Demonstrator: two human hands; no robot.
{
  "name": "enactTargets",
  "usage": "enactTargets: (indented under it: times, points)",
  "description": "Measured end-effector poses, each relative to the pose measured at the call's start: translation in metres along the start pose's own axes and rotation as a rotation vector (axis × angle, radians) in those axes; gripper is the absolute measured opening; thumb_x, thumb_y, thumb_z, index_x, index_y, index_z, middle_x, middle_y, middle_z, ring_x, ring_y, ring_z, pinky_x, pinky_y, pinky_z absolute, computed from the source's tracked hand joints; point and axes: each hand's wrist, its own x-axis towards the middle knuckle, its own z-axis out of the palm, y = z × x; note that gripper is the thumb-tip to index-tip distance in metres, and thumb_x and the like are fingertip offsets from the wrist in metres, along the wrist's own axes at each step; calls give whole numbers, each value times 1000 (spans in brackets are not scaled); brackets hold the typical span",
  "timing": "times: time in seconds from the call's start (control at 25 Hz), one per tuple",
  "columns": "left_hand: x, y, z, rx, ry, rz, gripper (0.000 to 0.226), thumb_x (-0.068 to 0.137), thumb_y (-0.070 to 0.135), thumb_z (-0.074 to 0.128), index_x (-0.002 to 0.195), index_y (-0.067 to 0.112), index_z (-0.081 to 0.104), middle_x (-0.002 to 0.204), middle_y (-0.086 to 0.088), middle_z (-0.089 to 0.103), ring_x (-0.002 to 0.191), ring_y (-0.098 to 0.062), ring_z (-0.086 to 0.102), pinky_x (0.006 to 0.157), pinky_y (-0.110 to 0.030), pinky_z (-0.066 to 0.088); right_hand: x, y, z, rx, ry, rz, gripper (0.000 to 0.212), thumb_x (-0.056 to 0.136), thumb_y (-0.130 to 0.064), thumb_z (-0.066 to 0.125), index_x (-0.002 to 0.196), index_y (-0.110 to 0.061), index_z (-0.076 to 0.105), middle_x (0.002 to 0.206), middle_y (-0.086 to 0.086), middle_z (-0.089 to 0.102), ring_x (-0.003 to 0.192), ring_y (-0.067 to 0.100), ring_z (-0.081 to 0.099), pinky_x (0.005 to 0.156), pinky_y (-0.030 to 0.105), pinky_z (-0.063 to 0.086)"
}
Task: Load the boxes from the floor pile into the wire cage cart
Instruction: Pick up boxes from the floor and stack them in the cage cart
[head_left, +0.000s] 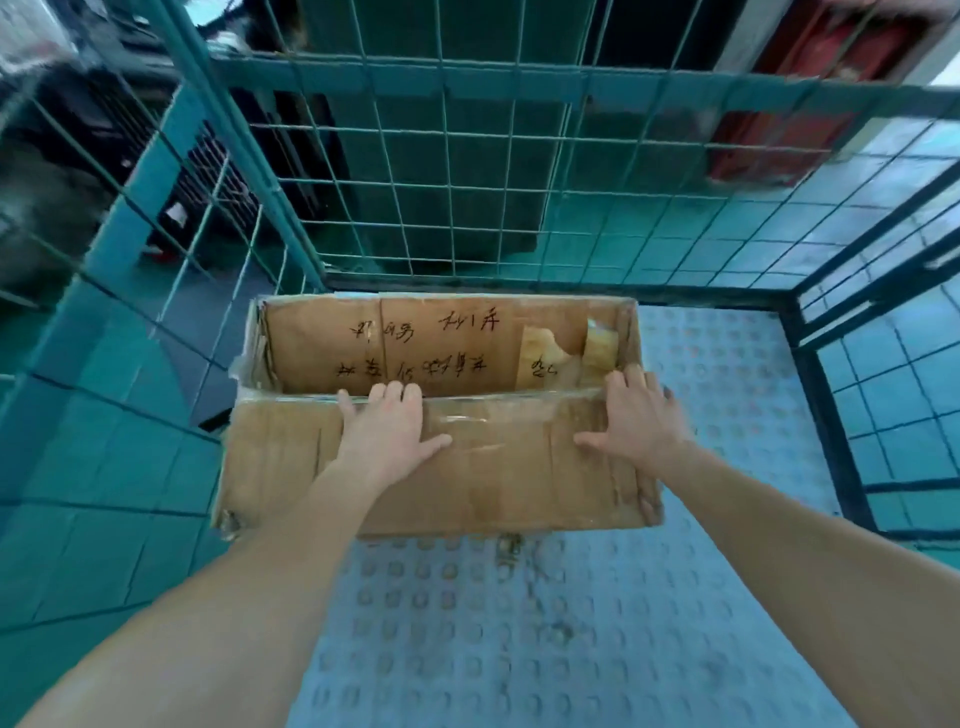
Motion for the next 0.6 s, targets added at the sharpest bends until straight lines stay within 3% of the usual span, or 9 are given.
enactTargets:
  times: [0.12,0.28,0.36,0.44,0.6]
  points:
    - [13,-6,34,-107,86,-37,84,91,76,39,153,20,27,157,-10,31,149,-27,27,119,-70,10,15,3,34,220,64,-10,91,86,-59,67,154,-16,27,159,11,27,145,33,30,116,52,35]
    - [-29,-38,68,-37,-122,102,118,69,99,16,160,31,-15,166,-2,-26,154,-22,-22,118,-67,-9,-18,3,75,159,48,-64,97,86,-79,43,161,-29,7,169,2,-10,156,22,-7,123,57,12]
    - [-47,-58,78,50,-177,168,124,65,103,23,155,35,-26,160,1,-40,149,-19,-34,119,-68,-9,-35,11,87,50,19,-166,112,76,-93,29,160,-29,-7,168,1,-21,155,18,-16,122,58,7]
    - [-49,-73,80,109,-163,170,125,69,96,41,151,37,-32,160,1,-41,148,-18,-36,118,-71,-6,-37,22,90,-38,6,-255,122,69,-98,27,159,-25,-10,167,1,-24,154,18,-19,121,62,10]
    - [-33,-81,75,157,-146,17,128,82,65,66,146,34,-41,160,-5,-40,150,-27,-31,114,-77,2,-28,26,92,-195,21,-303,127,71,-85,58,161,-11,9,170,11,-4,157,26,1,110,67,33]
